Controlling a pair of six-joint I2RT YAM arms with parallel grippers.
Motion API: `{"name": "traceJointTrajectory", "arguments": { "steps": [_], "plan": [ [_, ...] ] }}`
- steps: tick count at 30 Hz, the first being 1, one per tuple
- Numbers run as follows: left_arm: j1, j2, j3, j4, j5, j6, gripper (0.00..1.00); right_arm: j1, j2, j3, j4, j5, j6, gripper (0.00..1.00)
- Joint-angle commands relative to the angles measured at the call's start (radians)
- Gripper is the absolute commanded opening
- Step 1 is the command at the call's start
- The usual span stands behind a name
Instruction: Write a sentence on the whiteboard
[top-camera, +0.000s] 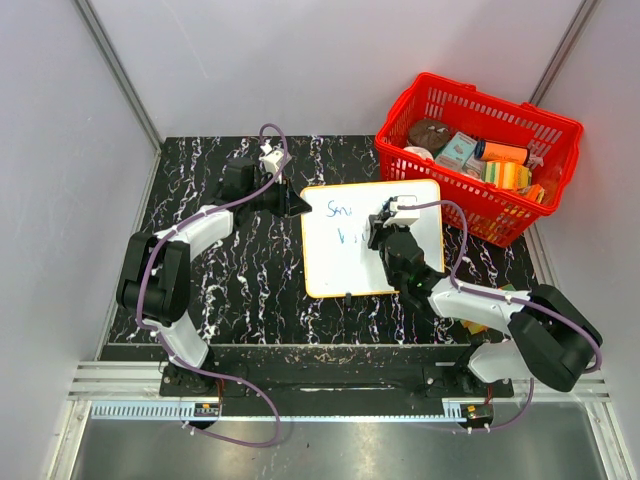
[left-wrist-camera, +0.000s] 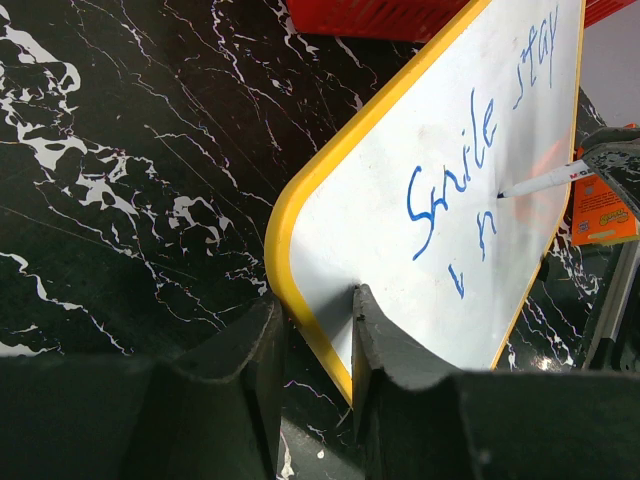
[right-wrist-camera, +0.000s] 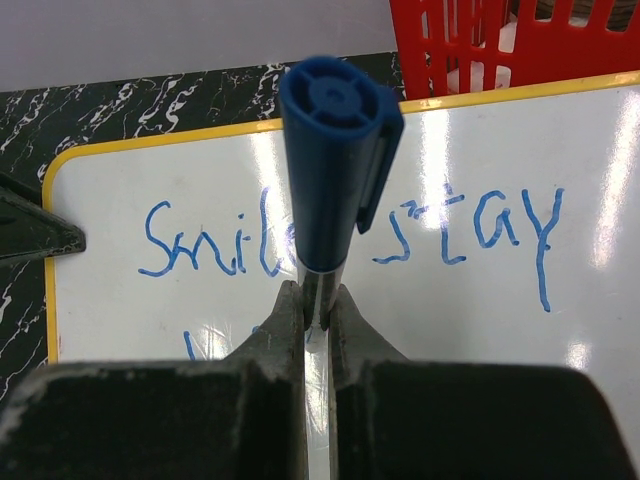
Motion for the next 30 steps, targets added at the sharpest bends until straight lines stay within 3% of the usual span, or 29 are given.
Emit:
{"name": "traceJointTrajectory", "arguments": {
  "steps": [1, 16, 30],
  "plan": [
    [-0.060, 0.060, -0.036, -0.131, -0.162, 0.186, 0.00, -0.007, 0.016, 0.023, -0.003, -0.016, 0.018, 0.00],
    [-0.060, 0.065, -0.033, -0.133, -0.164, 0.186, 0.00, -0.006, -0.039, -0.053, -0.061, -0.058, 0.073, 0.00],
    [-0.062, 0.065, -0.033, -0.136, -0.165, 0.187, 0.00, -0.006, -0.072, -0.046, -0.089, 0.023, 0.058, 0.00]
  ]
}}
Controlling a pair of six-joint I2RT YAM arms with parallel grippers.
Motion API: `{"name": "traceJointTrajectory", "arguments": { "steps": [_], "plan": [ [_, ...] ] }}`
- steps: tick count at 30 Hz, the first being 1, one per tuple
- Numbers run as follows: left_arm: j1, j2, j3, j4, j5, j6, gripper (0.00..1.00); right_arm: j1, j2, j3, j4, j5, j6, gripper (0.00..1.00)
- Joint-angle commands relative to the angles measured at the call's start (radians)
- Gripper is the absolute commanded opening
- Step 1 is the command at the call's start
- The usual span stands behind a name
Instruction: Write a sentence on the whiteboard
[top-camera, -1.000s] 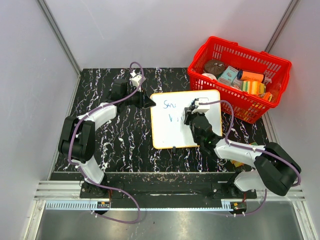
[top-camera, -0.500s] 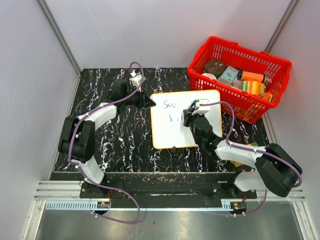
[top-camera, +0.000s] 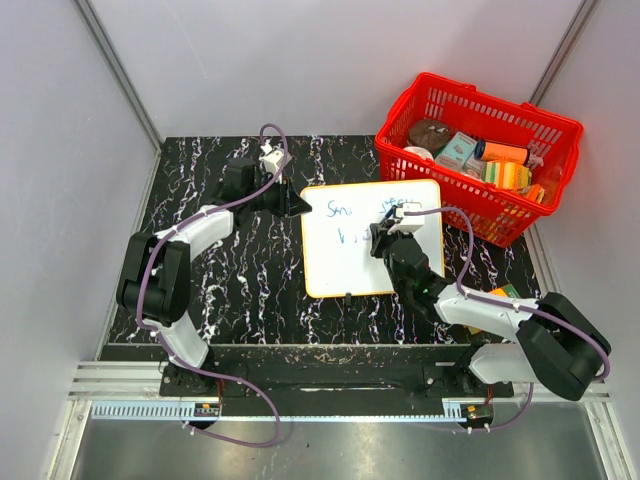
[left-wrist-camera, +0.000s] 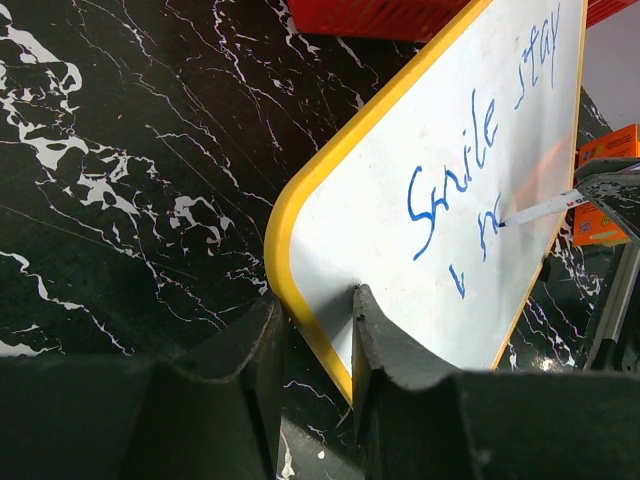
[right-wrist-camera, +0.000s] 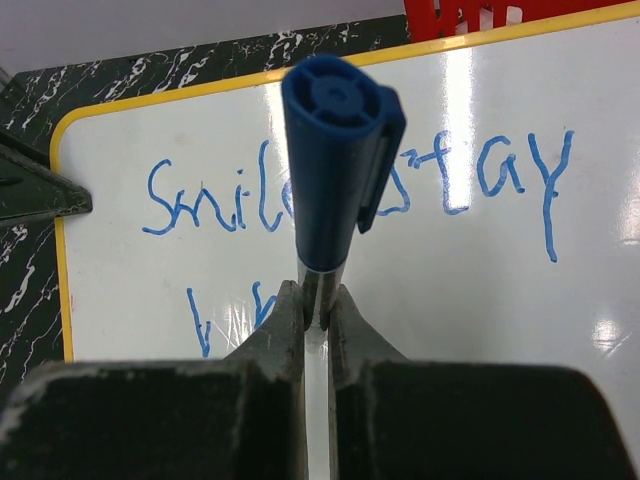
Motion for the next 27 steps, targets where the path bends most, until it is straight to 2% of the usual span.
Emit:
{"name": "traceJointTrajectory", "arguments": {
  "steps": [1, 9, 20, 27],
  "plan": [
    [-0.060, 0.065, -0.033, -0.134, -0.159, 0.184, 0.00, -0.006, -0.009, 0.018, -0.036, 0.072, -0.021, 0.00],
    [-0.062, 0.065, -0.033, -0.134, -0.161, 0.186, 0.00, -0.008, 0.028, 0.079, -0.019, 0.110, -0.067, 0.00],
    [-0.062, 0.065, -0.033, -0.134, -0.159, 0.189, 0.00, -0.014, 0.063, 0.111, 0.000, 0.054, -0.067, 0.00],
    [-0.062, 0.065, -0.033, -0.135, -0.159, 0.189, 0.00, -0.012, -0.031, 0.061, 0.020, 0.032, -0.054, 0.00]
  ]
}}
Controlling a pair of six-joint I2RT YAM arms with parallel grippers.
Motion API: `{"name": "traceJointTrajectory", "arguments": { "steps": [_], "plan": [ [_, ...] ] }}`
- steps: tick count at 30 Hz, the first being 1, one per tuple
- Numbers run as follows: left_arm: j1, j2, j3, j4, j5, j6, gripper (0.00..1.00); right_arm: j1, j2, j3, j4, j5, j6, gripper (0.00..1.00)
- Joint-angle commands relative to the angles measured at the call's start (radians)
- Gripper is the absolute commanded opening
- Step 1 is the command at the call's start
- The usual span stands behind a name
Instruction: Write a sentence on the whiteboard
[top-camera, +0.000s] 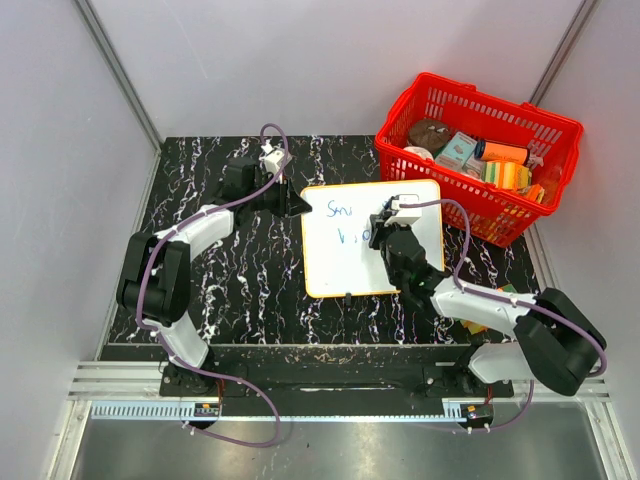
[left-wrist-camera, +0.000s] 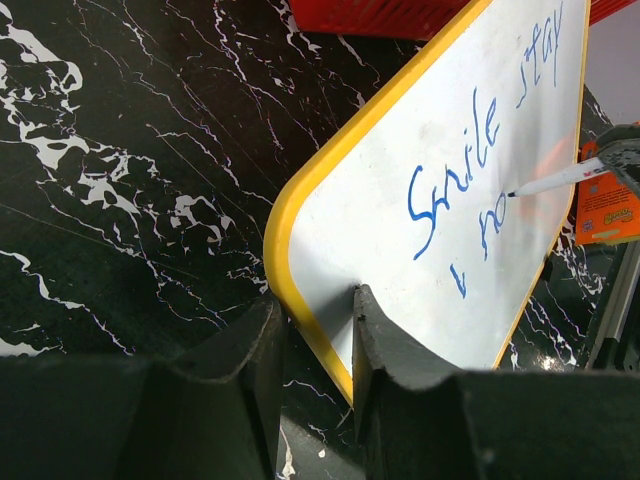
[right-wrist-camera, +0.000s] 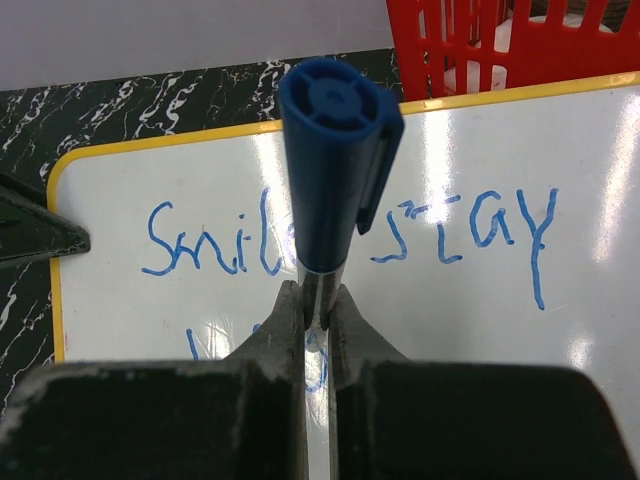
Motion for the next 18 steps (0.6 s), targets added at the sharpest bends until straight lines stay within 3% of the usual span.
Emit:
{"name": "traceJointTrajectory", "arguments": {
  "steps": [1, 18],
  "plan": [
    [-0.061, 0.063, -0.039, -0.124, -0.153, 0.183, 0.00, -0.008, -0.084, -0.019, 0.028, -0.008, 0.004, 0.00],
    [-0.061, 0.065, -0.039, -0.124, -0.154, 0.185, 0.00, -0.019, -0.032, -0.010, 0.013, 0.047, -0.016, 0.00]
  ]
}}
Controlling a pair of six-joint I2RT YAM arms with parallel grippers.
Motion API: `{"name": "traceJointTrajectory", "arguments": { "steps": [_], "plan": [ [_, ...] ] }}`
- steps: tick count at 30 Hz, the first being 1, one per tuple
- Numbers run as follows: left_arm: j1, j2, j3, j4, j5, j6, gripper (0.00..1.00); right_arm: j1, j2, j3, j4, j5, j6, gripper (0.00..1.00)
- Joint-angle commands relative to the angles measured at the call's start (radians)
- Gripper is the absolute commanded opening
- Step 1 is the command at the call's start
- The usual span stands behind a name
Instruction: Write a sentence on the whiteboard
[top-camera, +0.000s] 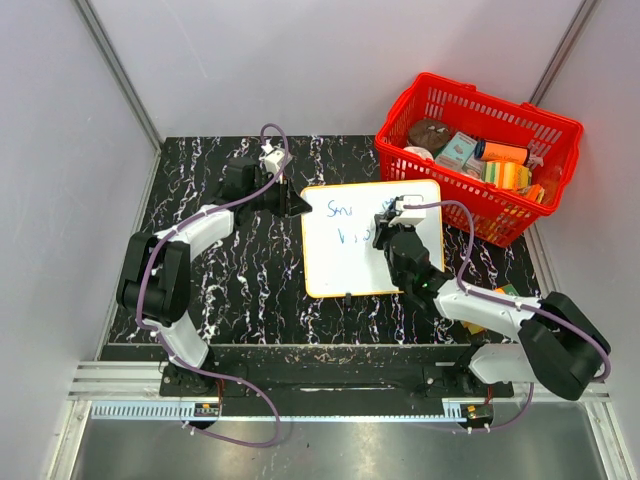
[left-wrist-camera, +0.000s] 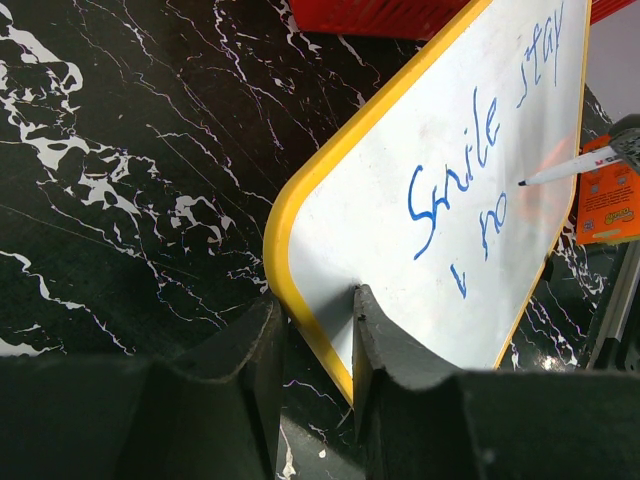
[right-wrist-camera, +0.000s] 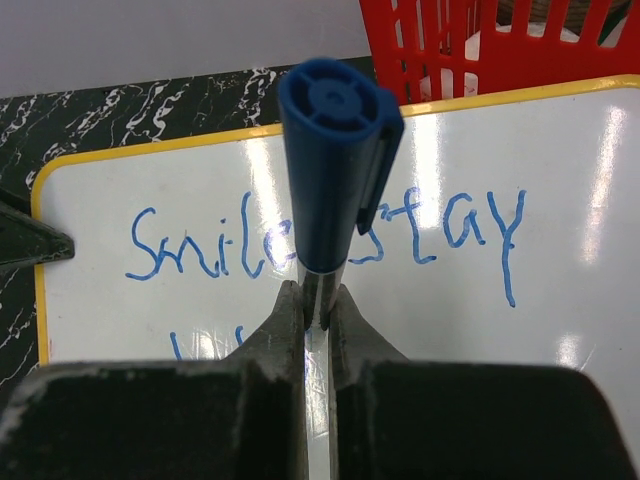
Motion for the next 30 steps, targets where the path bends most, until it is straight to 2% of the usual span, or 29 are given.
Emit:
{"name": "traceJointTrajectory", "arguments": {
  "steps": [1, 10, 30],
  "plan": [
    [-0.060, 0.065, -0.037, -0.125, -0.153, 0.181, 0.00, -0.013, 0.021, 0.012, 0.013, 0.036, -0.003, 0.00],
    [-0.060, 0.063, -0.039, -0.125, -0.153, 0.182, 0.00, -0.020, 0.044, 0.001, 0.013, 0.045, 0.026, 0.00],
    [-0.062, 0.068, -0.036, -0.127, -0.156, 0.182, 0.00, -0.022, -0.028, -0.091, -0.069, -0.002, 0.124, 0.00]
  ]
}}
